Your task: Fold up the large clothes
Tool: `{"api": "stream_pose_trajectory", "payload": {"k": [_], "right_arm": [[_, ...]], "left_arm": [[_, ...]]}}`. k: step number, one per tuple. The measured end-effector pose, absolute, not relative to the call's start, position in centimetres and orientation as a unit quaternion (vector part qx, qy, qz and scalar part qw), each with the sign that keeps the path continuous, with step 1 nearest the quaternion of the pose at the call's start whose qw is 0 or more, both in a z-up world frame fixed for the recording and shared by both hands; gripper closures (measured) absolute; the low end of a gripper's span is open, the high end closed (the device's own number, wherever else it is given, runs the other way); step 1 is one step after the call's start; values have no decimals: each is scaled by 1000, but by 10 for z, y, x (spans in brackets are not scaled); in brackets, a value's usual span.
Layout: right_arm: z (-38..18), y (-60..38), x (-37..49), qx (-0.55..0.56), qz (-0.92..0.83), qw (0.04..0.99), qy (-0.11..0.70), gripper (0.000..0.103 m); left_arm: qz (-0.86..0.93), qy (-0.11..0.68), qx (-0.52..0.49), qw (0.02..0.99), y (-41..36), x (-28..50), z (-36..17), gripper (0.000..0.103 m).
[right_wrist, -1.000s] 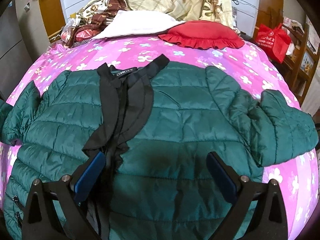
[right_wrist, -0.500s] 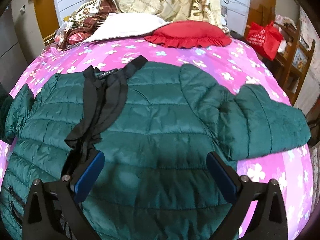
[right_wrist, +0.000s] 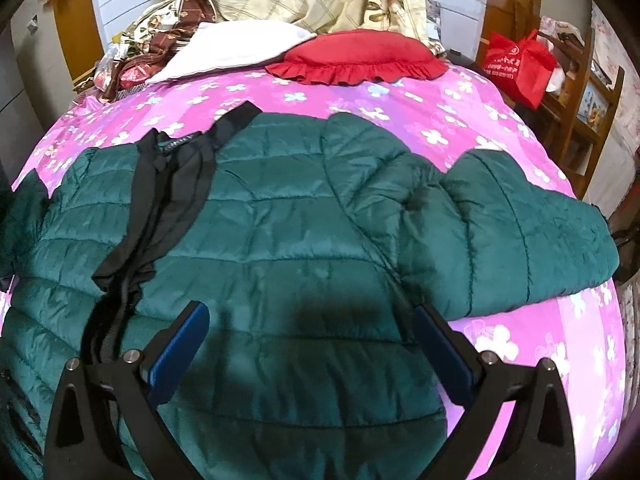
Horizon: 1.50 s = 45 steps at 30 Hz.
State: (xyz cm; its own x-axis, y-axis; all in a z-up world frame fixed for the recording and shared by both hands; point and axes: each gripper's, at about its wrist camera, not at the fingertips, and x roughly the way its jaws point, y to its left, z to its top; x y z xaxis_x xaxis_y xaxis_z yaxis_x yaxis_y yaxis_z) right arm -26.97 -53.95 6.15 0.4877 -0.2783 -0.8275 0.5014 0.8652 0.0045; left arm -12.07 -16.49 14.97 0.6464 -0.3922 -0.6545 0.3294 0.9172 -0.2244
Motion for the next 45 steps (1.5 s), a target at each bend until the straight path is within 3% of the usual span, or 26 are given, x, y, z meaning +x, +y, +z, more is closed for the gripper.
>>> {"api": "stream_pose_trajectory", "payload": {"k": [12,28,36,45], "right_arm": [[62,-552,-278,128,-226,856,446,0],[51,-567,-286,146,-215,855,449,0],[55,-569,-296,156,-215,854,447,0],[59,-552,-303,174,-196,858,442,0]], "left_arm": [[-252,389,9,886,-249,-156,129,103],[-266,468,21,842,-310,-161,41,103],[-290,487,0,824,-291,-173,59,99],[-280,423,15,861,-226,-204,122,93]]}}
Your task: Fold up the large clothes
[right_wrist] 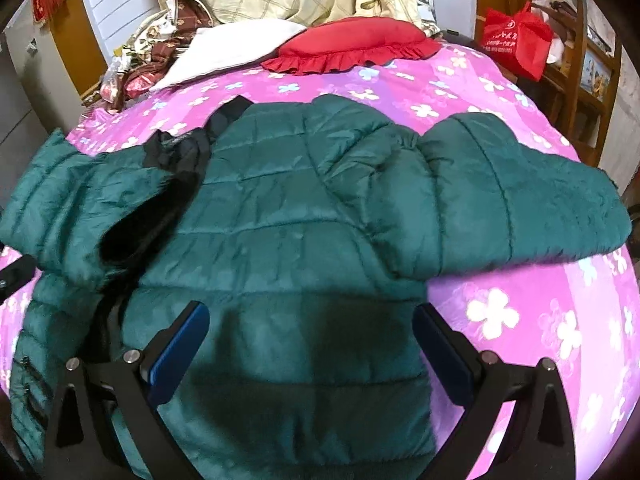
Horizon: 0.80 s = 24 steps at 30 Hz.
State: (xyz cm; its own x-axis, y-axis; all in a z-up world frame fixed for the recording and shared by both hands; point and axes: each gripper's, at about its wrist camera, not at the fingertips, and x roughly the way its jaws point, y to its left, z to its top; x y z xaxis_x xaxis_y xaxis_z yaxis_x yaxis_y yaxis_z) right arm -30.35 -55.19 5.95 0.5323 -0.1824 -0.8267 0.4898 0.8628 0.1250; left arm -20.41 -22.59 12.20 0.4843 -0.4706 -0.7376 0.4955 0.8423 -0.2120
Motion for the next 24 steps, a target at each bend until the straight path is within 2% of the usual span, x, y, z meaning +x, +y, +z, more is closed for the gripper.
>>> {"api": "stream_pose_trajectory", "payload": {"k": [6,13,18,24], "right_arm": [[56,-539,-300,181,-172,856,453,0],[76,-524,-299,204,-151,866,432,0],[90,-519,-283,219,-136,872,416,0],[89,-503,-240,227,-95,875,417,3]], "left_arm": [[-220,376,25,900,-171,-199,143,87],[-152,364,5,919,-130,-159,129,87],[-126,364,-13,923,-129,-134,110,87],[-131,365,23,922,-144,-123,89,87]]}}
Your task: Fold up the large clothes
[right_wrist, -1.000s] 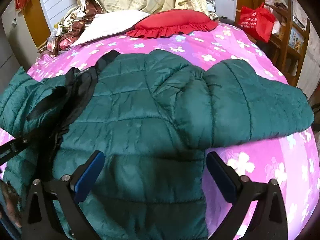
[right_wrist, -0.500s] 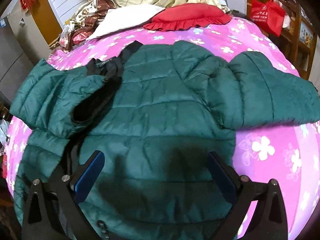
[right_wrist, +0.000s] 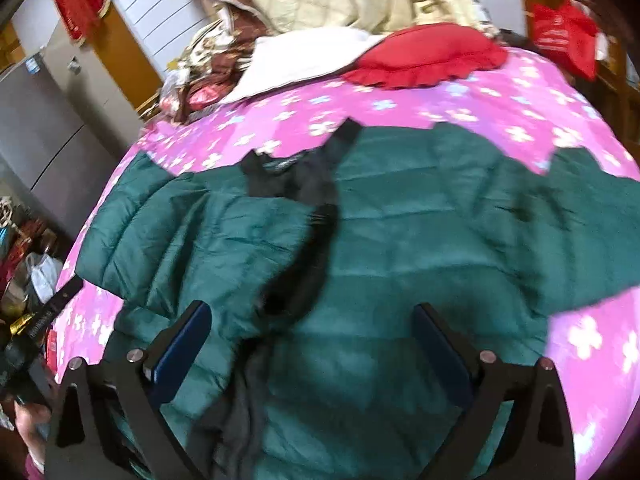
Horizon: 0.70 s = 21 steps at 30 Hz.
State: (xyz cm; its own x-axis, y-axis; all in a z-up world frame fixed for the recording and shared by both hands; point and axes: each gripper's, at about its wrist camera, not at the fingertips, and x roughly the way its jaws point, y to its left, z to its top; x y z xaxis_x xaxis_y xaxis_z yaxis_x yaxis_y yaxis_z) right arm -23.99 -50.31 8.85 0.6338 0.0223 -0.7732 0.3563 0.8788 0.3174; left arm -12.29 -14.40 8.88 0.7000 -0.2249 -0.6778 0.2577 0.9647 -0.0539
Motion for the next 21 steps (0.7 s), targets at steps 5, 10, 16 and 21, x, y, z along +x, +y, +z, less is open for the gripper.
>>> {"api": "stream_pose_trajectory", "payload": {"k": [5,10,16,21], "right_arm": [[61,-499,-200,225,-110,856,452,17],[48,-493,-185,225,-107,856,452,21],[48,-487,-183,216,-104,866,440,38],[58,-482,-186,194,-90,878,427,82]], "left_arm": [[-130,385,-5,914,-138,-108,77,87],[-121,383,-14,916,-132,-105,77,87],[-119,387,-9,914,-134,-105,74,87],[-122,388,-4,914,-135,-108,70,87]]}}
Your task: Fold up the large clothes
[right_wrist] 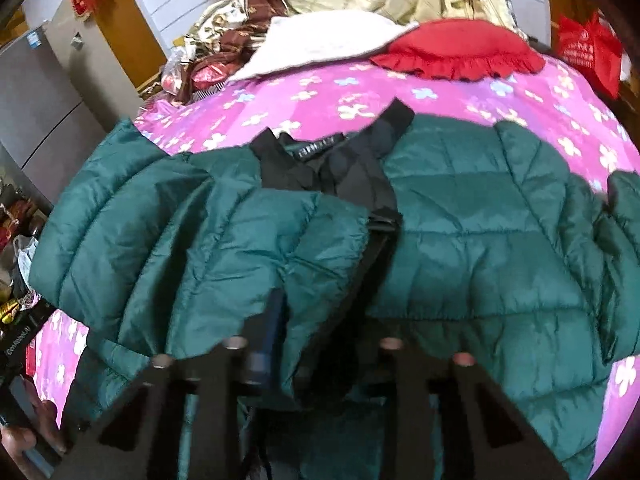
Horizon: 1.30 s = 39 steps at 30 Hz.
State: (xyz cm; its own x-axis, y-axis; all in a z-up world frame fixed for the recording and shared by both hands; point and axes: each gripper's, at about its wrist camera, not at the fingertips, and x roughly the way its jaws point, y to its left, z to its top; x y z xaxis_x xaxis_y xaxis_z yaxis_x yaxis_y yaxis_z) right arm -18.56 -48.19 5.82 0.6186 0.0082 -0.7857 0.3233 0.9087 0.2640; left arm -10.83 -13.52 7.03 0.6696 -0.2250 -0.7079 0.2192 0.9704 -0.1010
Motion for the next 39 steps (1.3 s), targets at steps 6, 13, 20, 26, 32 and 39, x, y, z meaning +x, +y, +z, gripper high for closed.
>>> {"api": "stream_pose_trajectory", "payload": {"k": [6,13,20,26,32,39], "right_arm": [[104,-503,-211,149,-124,906,377,86],[106,-565,-228,135,-198,894,378,89],[61,-586,-217,125,-224,880,399,89],[84,-578,-236,95,-254,883,383,49],[108,-551,-238,126,-162,909,362,48],[58,-554,-179,108,-151,891,414,49]], "left_arm": [[-121,385,-8,915,-133,-110,71,87],[-120,388,-15,914,-131,-109,69,87],[-129,394,-11,910,-139,-111,72,87],[-151,393,4,907,-165,-106,86,87],[-164,401,18,901,-204,-87,79,87],[-156,429,9,890,-221,-66,49,87]]}}
